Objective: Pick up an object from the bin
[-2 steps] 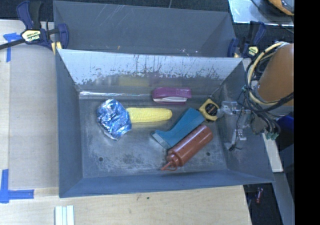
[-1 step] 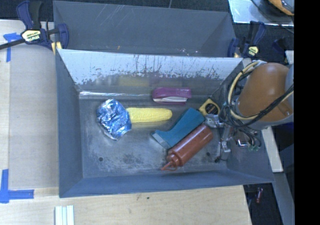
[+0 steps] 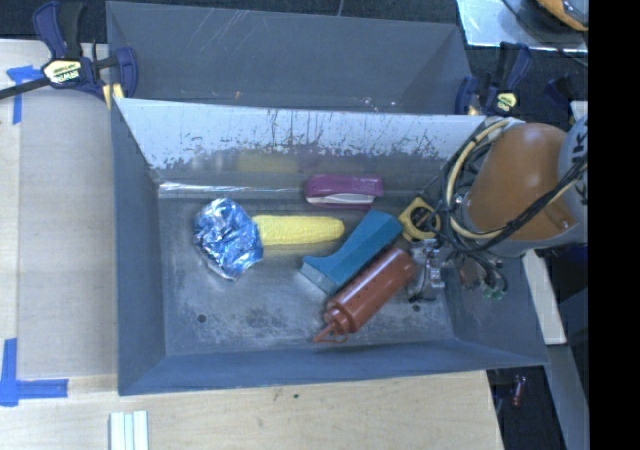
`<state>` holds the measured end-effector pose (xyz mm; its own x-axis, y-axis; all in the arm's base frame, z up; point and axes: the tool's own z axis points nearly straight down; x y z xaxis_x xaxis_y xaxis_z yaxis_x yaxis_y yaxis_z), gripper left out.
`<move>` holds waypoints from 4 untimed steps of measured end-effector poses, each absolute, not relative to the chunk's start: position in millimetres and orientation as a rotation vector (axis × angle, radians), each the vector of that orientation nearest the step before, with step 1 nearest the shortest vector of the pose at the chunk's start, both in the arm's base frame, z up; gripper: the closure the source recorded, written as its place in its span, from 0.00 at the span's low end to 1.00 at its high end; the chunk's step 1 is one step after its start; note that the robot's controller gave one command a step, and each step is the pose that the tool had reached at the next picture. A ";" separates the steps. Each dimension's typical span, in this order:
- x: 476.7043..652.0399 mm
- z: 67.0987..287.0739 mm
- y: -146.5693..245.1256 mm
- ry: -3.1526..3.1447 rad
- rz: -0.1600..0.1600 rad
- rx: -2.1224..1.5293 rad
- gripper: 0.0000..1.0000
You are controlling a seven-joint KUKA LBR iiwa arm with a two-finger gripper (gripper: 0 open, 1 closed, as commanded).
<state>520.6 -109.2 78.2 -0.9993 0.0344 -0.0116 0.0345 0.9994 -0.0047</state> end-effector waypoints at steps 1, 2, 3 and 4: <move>520.6 78.3 -109.1 3.130 -0.008 0.053 1.00; 528.7 154.1 -106.3 3.119 -0.010 0.103 0.00; 526.7 151.1 -105.8 3.124 -0.009 0.101 0.00; 483.7 100.2 -91.0 3.127 -0.009 0.024 0.00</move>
Offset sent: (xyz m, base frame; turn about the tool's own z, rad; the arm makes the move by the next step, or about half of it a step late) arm 0.0056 0.0038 0.0730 0.0317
